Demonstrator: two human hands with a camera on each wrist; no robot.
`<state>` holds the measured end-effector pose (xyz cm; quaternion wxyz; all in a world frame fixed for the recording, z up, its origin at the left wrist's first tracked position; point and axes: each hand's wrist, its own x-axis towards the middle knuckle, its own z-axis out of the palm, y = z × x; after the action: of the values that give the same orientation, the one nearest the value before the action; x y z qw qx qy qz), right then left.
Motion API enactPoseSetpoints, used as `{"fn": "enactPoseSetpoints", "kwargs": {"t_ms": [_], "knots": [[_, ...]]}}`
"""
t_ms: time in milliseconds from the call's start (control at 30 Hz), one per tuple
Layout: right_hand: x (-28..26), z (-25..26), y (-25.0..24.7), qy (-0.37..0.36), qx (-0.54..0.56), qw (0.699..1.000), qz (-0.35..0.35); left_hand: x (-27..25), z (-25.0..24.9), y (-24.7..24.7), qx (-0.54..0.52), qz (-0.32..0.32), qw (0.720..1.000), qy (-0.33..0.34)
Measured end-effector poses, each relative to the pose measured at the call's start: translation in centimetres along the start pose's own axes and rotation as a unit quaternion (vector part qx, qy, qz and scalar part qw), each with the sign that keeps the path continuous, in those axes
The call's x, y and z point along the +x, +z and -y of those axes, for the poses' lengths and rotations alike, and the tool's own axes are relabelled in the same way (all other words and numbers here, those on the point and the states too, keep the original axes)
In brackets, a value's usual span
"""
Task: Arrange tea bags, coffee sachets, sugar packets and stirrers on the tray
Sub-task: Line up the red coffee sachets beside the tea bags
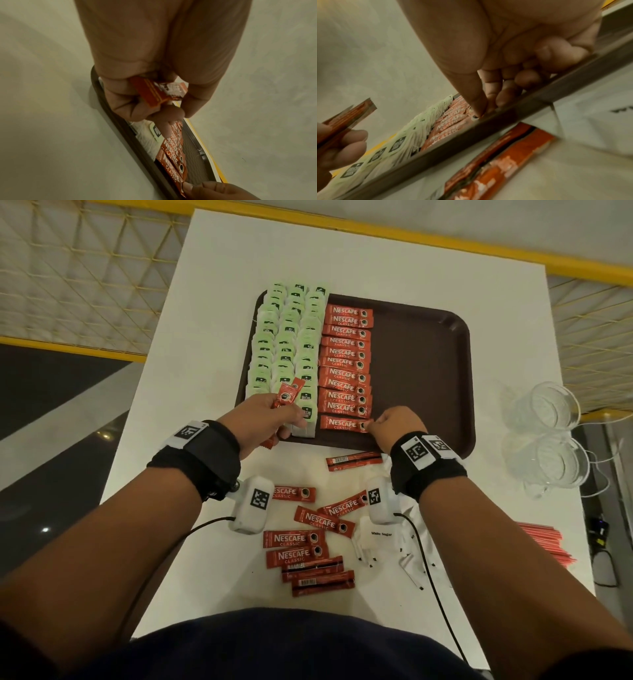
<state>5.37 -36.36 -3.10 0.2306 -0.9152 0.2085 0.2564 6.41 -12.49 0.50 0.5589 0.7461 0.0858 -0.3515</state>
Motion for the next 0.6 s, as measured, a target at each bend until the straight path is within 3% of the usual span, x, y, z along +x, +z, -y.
{"fn": "enactPoseSetpoints", "kwargs": {"t_ms": [400,500,600], "knots": [[-0.2,0.1,-0.1,-0.011,-0.021,1.0,-0.015,-0.4,0.4,0.1,-0.024,0.071,0.997,-0.036],[-1.4,0.5,-0.8,-0.069,0.013,0.996,-0.054,-0.4,0.4,0.3,-0.024,0.108,0.993,-0.033],[-3.2,2.0,-0.9,-0.158,0.103,0.982,-0.026,-0.4,0.3,0.8,0.016,0.142,0.99,-0.015]]}}
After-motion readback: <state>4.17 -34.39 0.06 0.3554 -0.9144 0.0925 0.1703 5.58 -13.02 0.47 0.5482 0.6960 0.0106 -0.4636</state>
